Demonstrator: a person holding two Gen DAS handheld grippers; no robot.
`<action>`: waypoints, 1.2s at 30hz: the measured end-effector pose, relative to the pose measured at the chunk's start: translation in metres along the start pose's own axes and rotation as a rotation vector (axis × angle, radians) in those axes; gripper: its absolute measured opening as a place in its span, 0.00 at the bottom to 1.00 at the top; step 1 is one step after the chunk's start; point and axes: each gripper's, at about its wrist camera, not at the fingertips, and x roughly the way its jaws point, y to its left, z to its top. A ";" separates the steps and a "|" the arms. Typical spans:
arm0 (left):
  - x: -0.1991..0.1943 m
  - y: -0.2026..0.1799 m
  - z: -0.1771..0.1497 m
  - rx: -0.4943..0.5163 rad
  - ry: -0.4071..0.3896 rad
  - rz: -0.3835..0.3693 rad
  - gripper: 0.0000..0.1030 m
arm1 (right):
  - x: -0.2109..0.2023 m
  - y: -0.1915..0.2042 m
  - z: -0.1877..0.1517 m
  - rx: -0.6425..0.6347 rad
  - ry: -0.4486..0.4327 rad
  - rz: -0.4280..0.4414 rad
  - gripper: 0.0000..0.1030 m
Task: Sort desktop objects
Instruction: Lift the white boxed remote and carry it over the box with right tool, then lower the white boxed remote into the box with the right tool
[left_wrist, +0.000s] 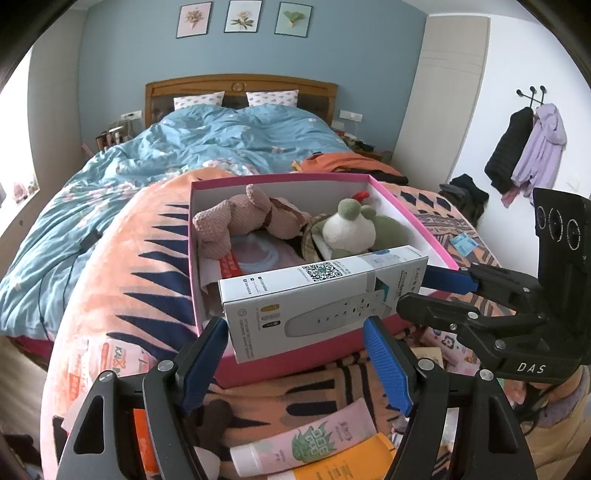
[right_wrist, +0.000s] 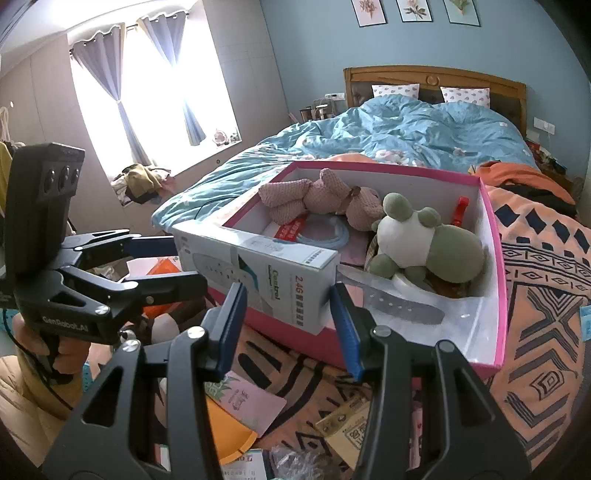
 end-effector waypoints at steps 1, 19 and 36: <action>0.001 0.001 0.002 0.000 0.001 0.001 0.74 | 0.000 0.000 0.000 0.001 0.000 0.000 0.48; 0.023 0.013 0.017 -0.011 0.037 0.015 0.74 | 0.033 -0.020 0.013 0.050 0.044 0.007 0.48; 0.048 0.026 0.025 -0.044 0.084 0.022 0.74 | 0.055 -0.032 0.020 0.072 0.096 -0.005 0.48</action>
